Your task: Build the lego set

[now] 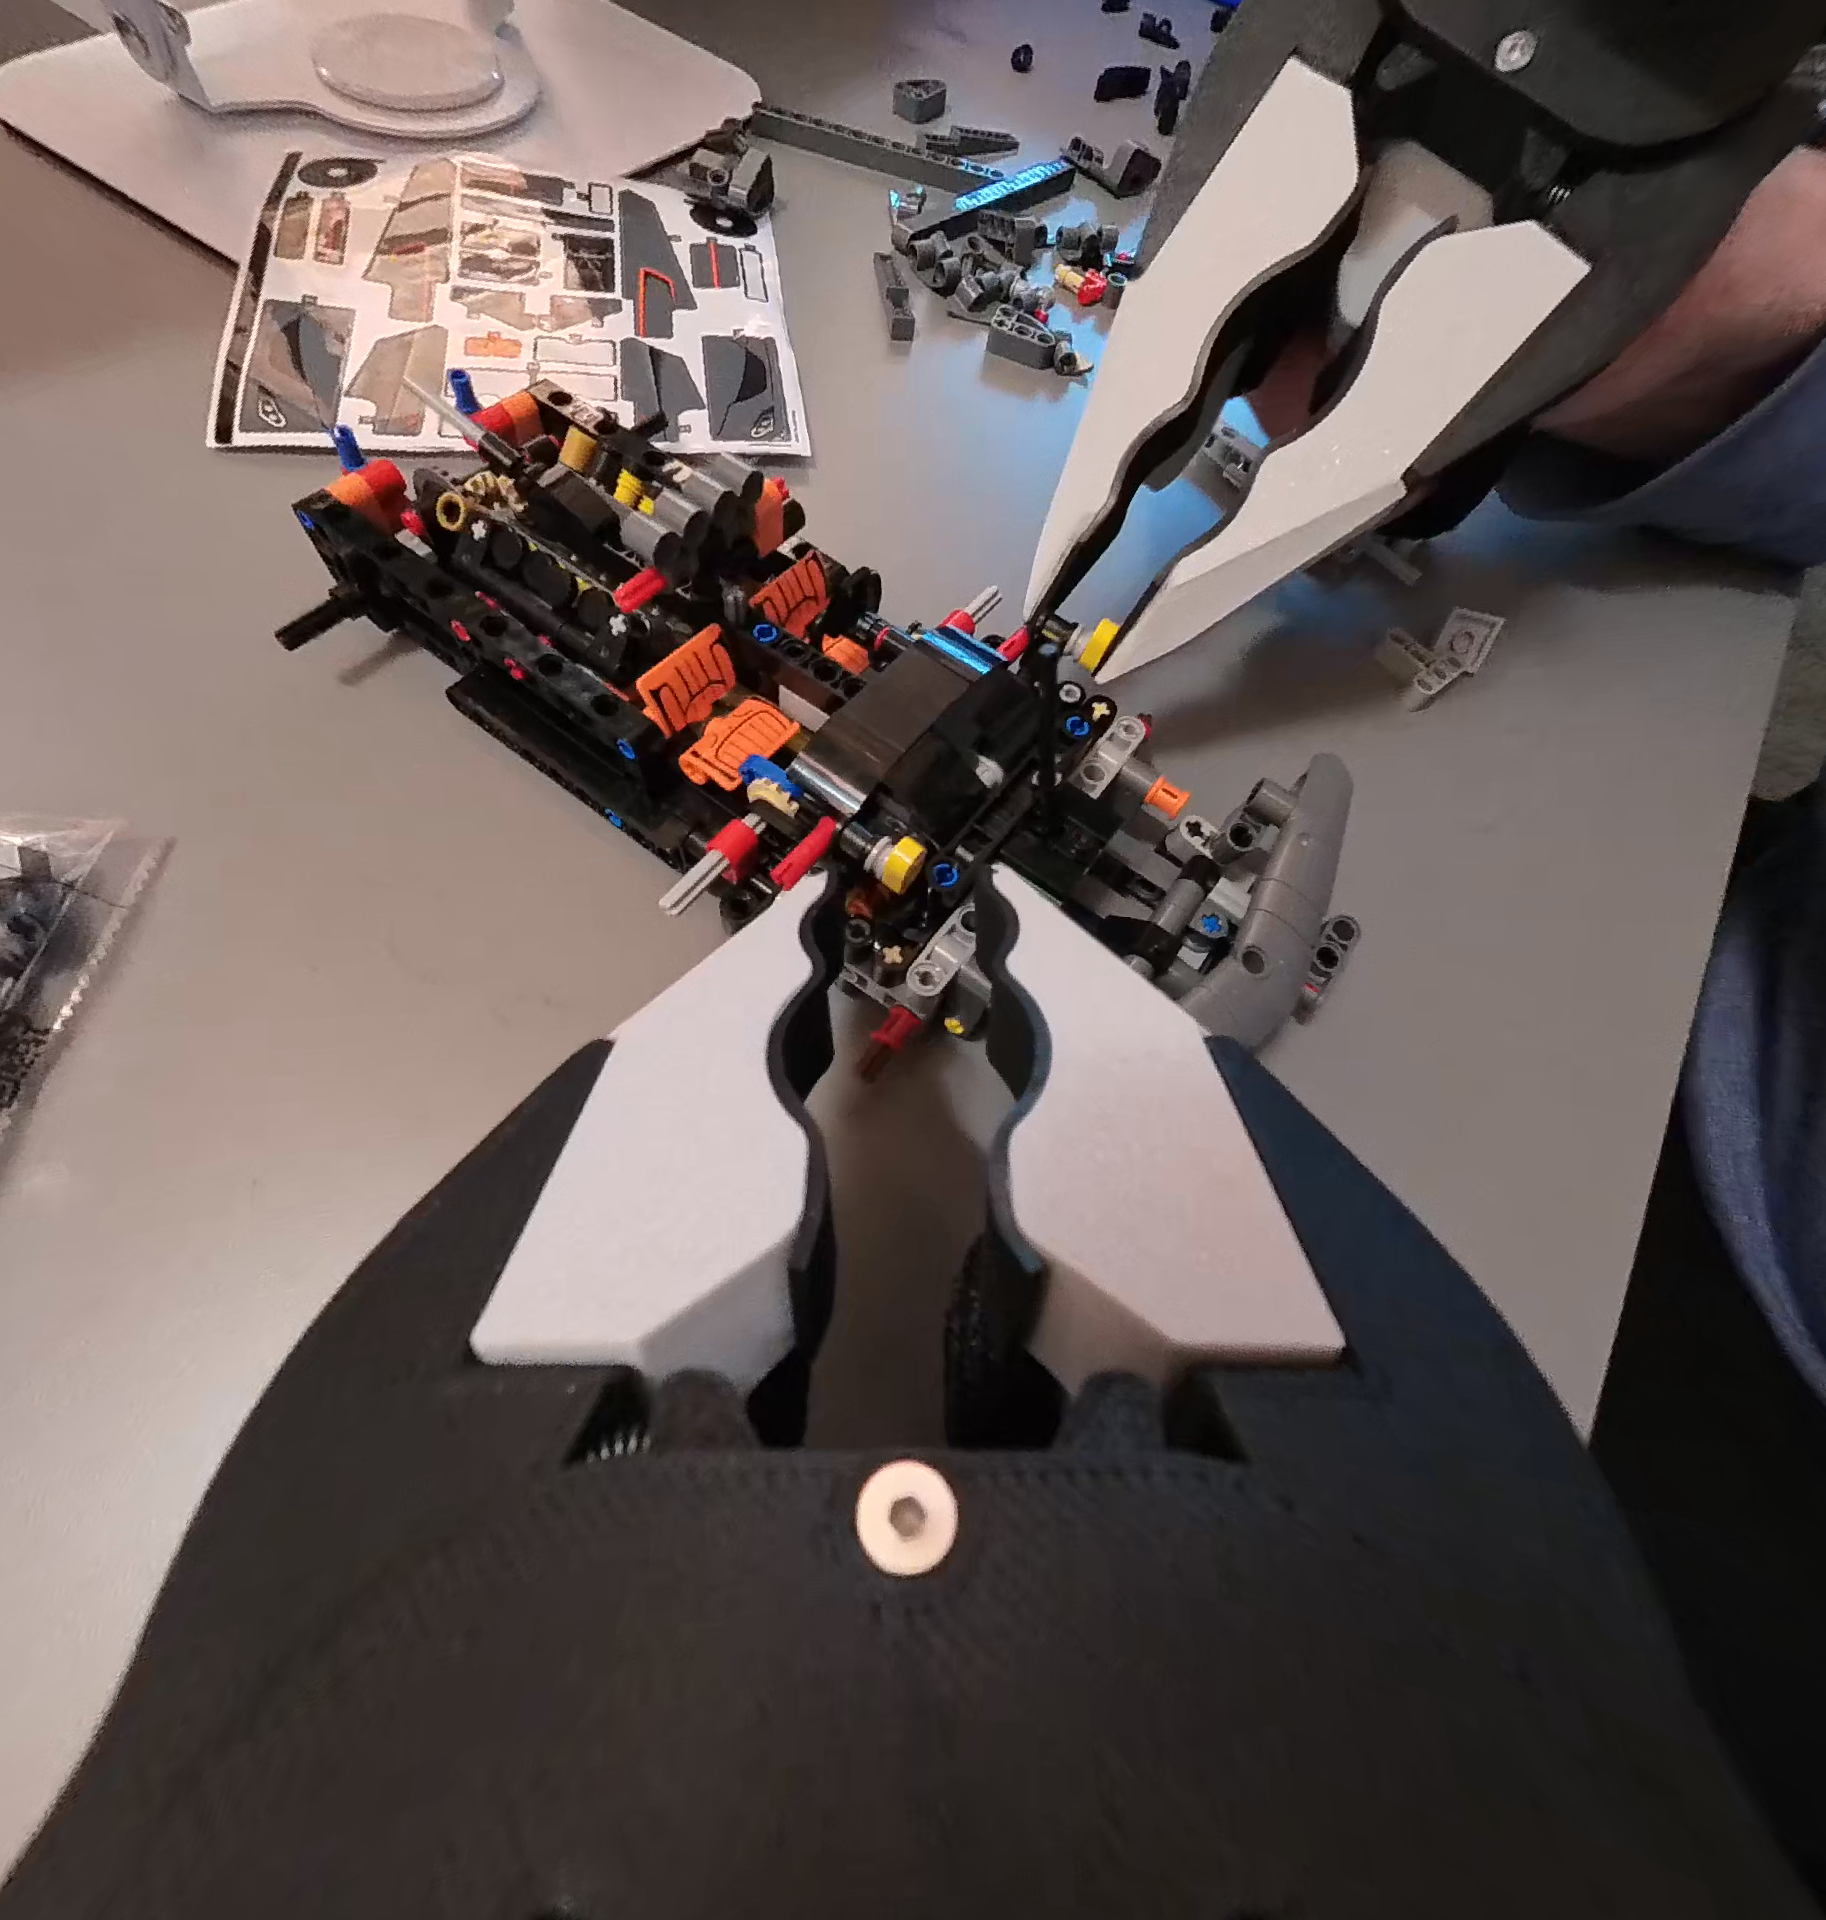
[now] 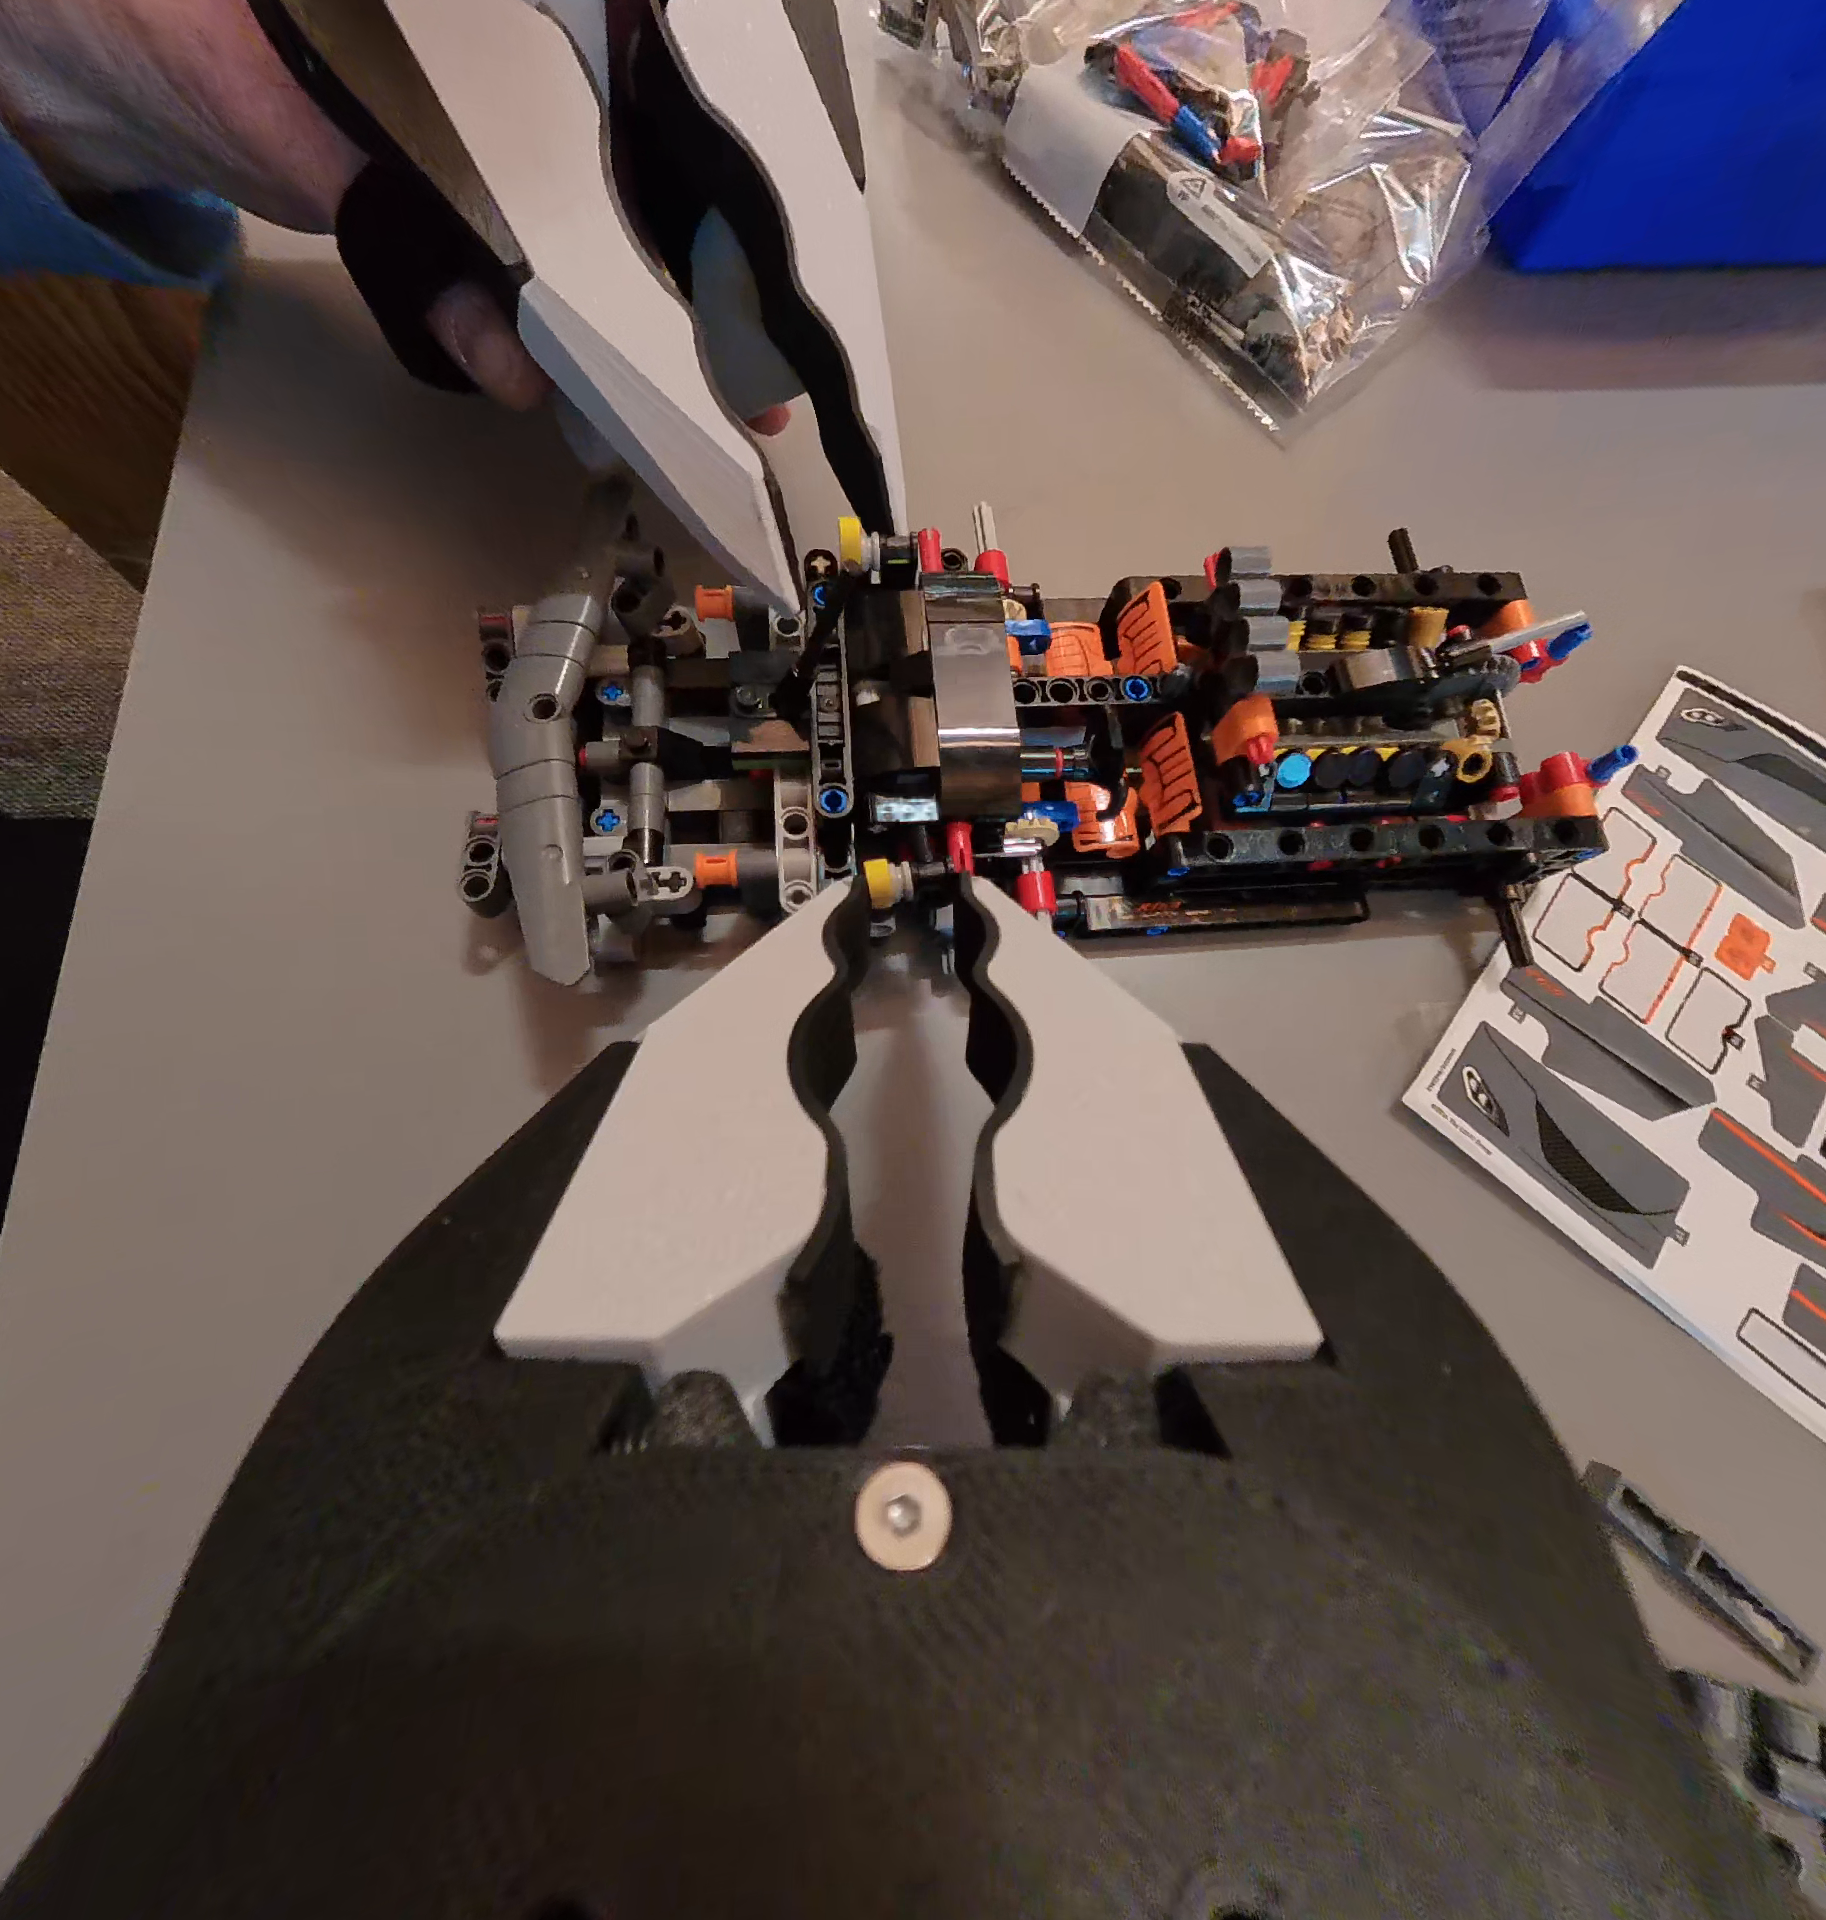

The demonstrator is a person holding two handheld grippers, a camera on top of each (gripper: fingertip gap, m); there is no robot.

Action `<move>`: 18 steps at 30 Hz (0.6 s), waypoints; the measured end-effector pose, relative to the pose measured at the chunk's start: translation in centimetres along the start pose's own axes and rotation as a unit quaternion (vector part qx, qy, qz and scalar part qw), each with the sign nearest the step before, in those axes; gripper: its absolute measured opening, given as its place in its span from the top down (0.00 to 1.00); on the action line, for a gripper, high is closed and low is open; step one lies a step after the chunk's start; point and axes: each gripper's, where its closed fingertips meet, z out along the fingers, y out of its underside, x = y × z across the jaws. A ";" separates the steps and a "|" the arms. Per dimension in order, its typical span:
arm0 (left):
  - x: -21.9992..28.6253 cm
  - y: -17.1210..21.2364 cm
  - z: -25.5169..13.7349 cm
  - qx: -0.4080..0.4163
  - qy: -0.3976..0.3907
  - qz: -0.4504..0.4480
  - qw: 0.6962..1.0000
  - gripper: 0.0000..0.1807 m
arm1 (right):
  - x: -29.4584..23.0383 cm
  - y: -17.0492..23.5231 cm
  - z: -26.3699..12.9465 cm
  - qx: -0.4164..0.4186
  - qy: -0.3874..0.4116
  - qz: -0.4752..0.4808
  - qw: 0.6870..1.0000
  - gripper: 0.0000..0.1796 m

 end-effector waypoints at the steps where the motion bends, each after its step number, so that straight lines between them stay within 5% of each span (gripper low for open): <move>1: 0.1 0.0 0.0 -0.001 -0.002 0.003 1.000 0.88 | 0.0 -0.1 0.0 -0.002 0.005 -0.002 1.000 0.93; 18: 1.3 0.1 0.3 -0.003 0.000 0.002 1.000 0.89 | -0.5 0.5 -0.6 0.048 -0.012 0.039 0.998 0.93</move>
